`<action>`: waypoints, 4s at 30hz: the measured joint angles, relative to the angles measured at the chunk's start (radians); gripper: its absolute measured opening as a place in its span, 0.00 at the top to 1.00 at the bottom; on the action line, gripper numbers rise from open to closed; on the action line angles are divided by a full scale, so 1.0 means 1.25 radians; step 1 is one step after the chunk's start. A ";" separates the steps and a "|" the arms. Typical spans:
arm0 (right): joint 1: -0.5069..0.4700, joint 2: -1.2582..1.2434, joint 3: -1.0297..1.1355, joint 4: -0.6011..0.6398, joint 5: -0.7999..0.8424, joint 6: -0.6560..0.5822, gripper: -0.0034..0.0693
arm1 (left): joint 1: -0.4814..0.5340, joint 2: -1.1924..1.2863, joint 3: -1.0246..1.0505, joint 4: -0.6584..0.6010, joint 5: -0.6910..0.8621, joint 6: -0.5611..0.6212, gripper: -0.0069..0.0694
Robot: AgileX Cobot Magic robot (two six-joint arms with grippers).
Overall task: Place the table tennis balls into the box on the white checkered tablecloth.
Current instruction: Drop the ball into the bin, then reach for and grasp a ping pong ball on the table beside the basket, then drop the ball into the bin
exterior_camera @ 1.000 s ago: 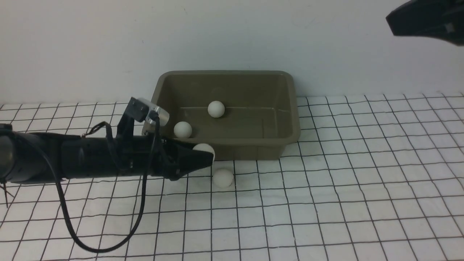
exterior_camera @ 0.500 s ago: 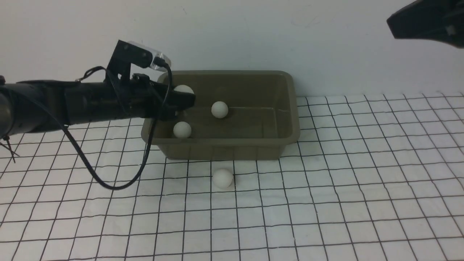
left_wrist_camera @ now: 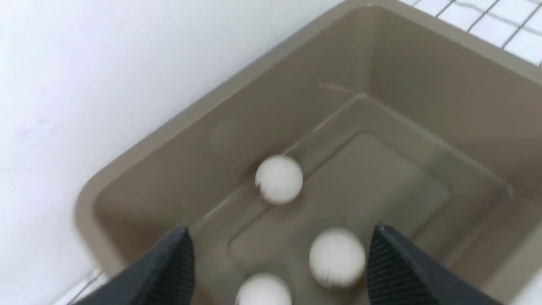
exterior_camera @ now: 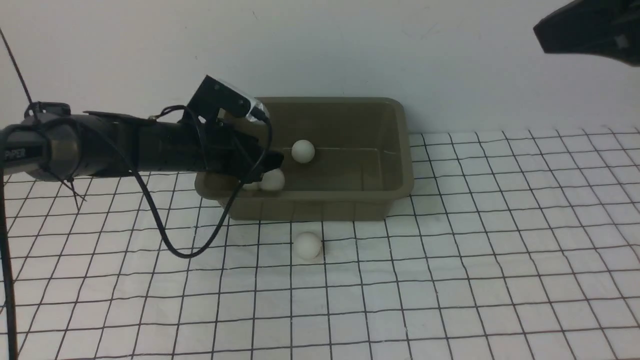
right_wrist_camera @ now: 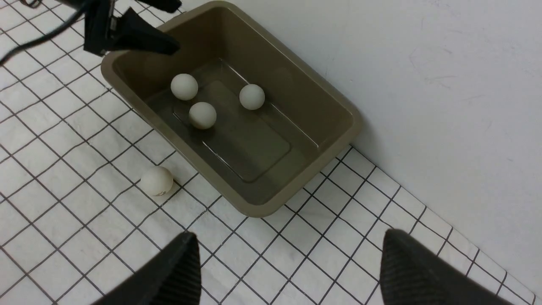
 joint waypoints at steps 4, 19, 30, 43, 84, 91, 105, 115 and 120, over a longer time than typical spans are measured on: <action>0.000 0.000 0.000 0.011 0.006 0.000 0.25 | 0.000 -0.053 0.000 0.290 0.045 -0.336 0.30; 0.000 0.000 0.000 0.017 0.016 0.000 0.25 | -0.224 -0.140 0.074 0.480 0.302 -0.734 0.42; 0.000 0.000 0.000 0.017 0.024 0.000 0.25 | -0.283 -0.170 0.338 0.393 0.072 -0.741 0.42; 0.000 0.000 0.000 0.021 0.024 0.000 0.25 | -0.283 -0.088 0.351 -0.020 -0.202 -0.366 0.29; 0.000 0.000 0.000 0.051 0.024 -0.021 0.25 | -0.284 0.147 0.271 -0.552 -0.224 0.301 0.49; 0.000 0.000 0.000 0.051 0.024 -0.023 0.25 | -0.284 0.134 0.271 -0.552 -0.164 0.304 0.48; 0.000 0.000 0.000 0.051 0.024 -0.023 0.25 | -0.282 -0.009 0.272 -0.546 -0.038 0.312 0.48; 0.000 0.000 0.000 0.050 0.036 -0.024 0.25 | -0.157 -0.038 0.237 -0.545 -0.118 0.433 0.48; 0.000 0.000 0.000 0.051 0.036 -0.024 0.25 | -0.102 -0.027 0.205 -0.546 -0.121 0.440 0.48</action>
